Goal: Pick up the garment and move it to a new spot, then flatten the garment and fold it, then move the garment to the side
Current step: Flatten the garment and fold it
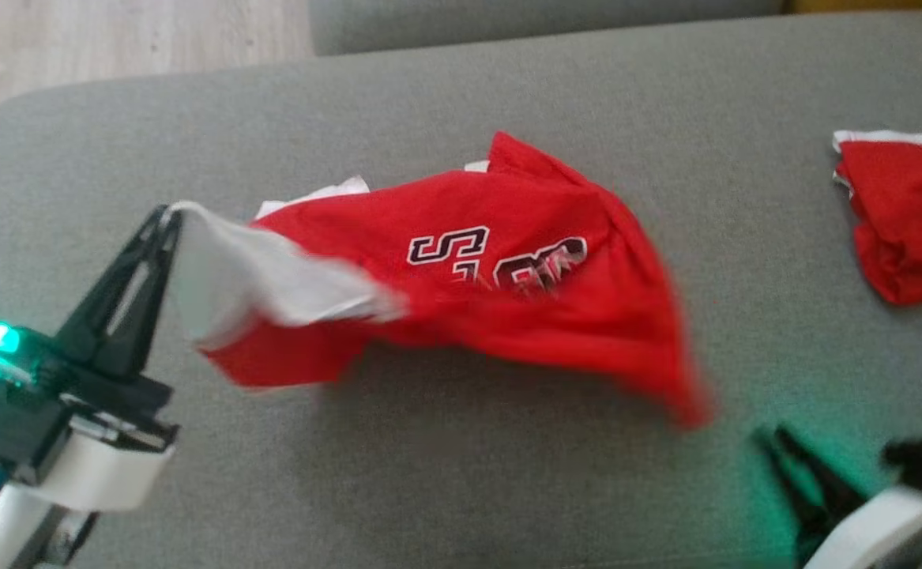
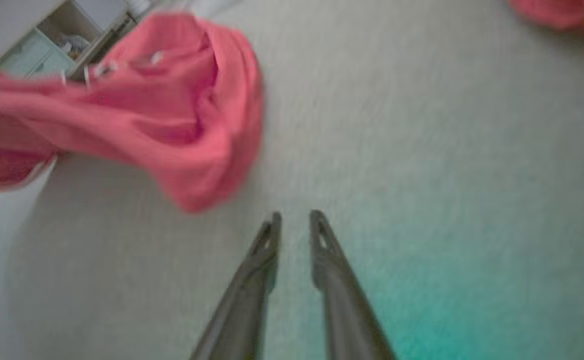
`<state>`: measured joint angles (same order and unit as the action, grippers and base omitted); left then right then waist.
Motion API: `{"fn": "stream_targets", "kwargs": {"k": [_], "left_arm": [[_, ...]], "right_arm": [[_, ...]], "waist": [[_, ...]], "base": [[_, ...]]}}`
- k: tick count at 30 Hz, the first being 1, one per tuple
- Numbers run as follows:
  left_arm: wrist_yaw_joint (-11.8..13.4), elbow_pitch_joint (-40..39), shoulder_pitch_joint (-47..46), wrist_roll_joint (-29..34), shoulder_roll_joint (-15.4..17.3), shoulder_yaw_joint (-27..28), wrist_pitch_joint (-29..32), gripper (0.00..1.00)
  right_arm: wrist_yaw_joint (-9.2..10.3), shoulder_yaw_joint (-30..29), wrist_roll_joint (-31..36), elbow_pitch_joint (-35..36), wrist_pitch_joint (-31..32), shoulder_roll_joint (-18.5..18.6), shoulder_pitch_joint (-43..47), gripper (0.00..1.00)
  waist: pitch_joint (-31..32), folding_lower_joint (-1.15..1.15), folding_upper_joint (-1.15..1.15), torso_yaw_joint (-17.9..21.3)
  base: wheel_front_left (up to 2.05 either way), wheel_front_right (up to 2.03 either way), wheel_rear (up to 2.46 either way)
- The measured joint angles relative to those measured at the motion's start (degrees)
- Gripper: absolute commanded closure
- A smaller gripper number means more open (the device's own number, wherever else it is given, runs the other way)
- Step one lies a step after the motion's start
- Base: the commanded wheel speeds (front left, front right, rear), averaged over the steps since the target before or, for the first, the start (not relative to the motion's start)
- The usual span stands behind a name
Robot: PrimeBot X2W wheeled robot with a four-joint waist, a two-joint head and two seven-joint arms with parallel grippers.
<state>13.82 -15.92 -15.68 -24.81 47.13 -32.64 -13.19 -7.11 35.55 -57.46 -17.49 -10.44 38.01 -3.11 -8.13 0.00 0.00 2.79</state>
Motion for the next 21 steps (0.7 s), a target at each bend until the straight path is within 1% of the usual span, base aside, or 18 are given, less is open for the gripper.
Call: {"fn": "stream_targets", "kwargs": {"k": [2, 4, 5, 7, 8, 11, 15, 18, 21], "left_arm": [[0.32, 1.3, 0.08, 0.07, 0.26, 0.41, 0.0, 1.0], [0.4, 2.68, 0.05, 0.11, 0.74, 1.19, -0.01, 1.0], [0.57, 3.1, 0.05, 0.05, 0.88, 1.43, -0.07, 1.0], [0.83, 3.64, 0.07, 0.05, 0.96, 1.52, -0.34, 1.0], [0.82, 3.94, 0.05, 0.04, 0.86, 1.52, -0.55, 1.0], [0.63, 4.53, -0.13, 0.07, 0.55, 1.49, -0.59, 1.0], [-0.82, 5.0, -1.04, 0.1, -0.79, 1.2, -1.02, 1.0], [-1.76, 5.94, -2.82, 0.45, -1.4, 0.87, -1.02, 1.0], [-2.32, 6.43, -4.55, 0.79, -2.37, 0.24, -1.02, 1.0]], "right_arm": [[0.01, -2.13, 3.91, 0.77, 2.08, -3.76, 4.06, 0.0], [0.01, -4.92, 7.87, 2.9, 3.15, -6.15, 7.97, 0.0], [0.0, -6.3, 10.44, 4.15, 3.26, -6.66, 9.51, 0.0], [0.01, -8.4, 15.96, 7.67, 3.76, -6.51, 11.58, 0.0], [0.01, -9.8, 22.23, 10.93, 3.57, -6.44, 12.01, 0.0], [0.01, -9.17, 30.32, 13.71, 2.53, -6.44, 11.16, 0.0], [0.01, -3.56, 34.01, 14.0, 2.57, -6.56, 8.22, 0.0], [0.0, -0.68, 33.82, 12.92, 2.57, -6.6, 5.69, 0.0], [0.0, 0.78, 33.12, 10.54, 2.57, -6.6, 3.49, 0.0]], "waist": [[-0.9, 0.0, 0.0, 0.39], [-1.59, 0.01, 0.0, 0.54], [-1.83, 0.0, 0.0, 0.65], [-2.3, 0.0, 0.0, 0.88], [-2.73, 0.01, 0.0, 0.87], [-3.06, 0.0, 0.0, 0.13], [-3.55, 0.0, 0.0, -1.28], [-4.01, 0.01, 0.0, -2.6], [-4.44, 0.0, 0.0, -3.92]], "base": [[0.0, 0.0, 0.0], [0.0, 0.0, 0.0], [0.0, 0.0, 0.0], [0.0, 0.0, 0.0], [0.0, 0.0, 0.0], [0.0, 0.0, 0.0], [0.0, 0.0, 0.0], [0.0, 0.0, 0.0], [0.0, 0.0, 0.0]]}}
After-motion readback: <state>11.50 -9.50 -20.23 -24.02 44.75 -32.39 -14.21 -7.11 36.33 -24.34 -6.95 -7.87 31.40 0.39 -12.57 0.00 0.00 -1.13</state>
